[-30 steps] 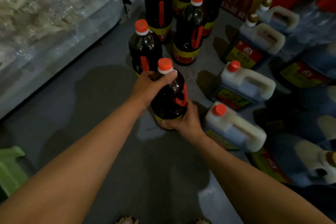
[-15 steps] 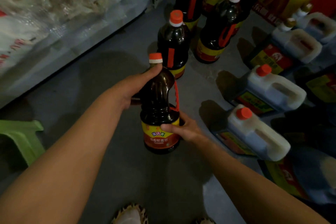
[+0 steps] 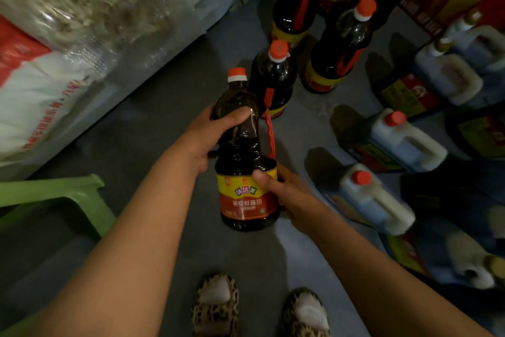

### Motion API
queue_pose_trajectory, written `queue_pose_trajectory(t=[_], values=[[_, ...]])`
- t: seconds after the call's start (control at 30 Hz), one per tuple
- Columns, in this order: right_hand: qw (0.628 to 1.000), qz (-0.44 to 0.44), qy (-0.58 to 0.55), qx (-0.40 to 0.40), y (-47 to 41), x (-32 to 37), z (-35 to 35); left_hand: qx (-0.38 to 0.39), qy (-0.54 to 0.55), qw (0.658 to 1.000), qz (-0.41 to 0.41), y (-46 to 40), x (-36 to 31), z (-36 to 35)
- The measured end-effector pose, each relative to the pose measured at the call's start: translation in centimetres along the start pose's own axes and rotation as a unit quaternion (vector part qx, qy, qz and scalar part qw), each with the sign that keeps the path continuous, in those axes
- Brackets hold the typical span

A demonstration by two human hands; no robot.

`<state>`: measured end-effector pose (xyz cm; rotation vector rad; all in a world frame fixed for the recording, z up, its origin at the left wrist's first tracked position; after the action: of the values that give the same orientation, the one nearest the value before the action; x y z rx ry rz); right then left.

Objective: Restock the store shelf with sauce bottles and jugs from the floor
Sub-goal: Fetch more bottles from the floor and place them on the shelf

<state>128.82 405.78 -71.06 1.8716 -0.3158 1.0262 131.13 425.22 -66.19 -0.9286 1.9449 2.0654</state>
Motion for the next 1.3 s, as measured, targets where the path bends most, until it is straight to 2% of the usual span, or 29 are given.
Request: queue_pose_trajectory(t=[0.33, 0.5, 0.67, 0.87, 0.97, 1.3], values=[[0.998, -0.050, 0.029, 0.021, 16.7, 16.0, -5.2, -0.030, 0.034, 0.999, 0.025, 22.1, -9.9, 0.0], [0.998, -0.014, 0.054, 0.038, 25.2, 27.2, -8.9, -0.022, 0.033, 0.999, -0.013, 35.3, -16.6, 0.9], [0.989, 0.071, 0.092, 0.092, 33.2, 39.3, -14.4, -0.054, 0.058, 0.994, -0.077, 49.8, -23.7, 3.5], [0.957, 0.180, 0.155, 0.167, 41.0, 52.0, -23.6, -0.123, 0.070, 0.969, -0.204, 67.3, -29.7, 9.3], [0.937, 0.236, 0.172, 0.190, 43.5, 56.3, -28.5, -0.156, 0.059, 0.956, -0.241, 74.3, -31.4, 12.5], [0.878, 0.331, 0.197, 0.285, 47.5, 62.9, -51.2, -0.285, 0.064, 0.887, -0.357, 91.6, -31.3, 29.6]])
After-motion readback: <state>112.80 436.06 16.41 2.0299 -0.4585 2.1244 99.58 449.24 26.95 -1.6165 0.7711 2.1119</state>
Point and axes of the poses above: each hand's wrist, its own y-axis away from the middle knuckle, its own z-axis out of the back of the hand, x = y × z, the point moved 3 cm from there along -y, towards the middle knuckle, and after that the axes turned 12 degrees about z, right-handed, at the moved point
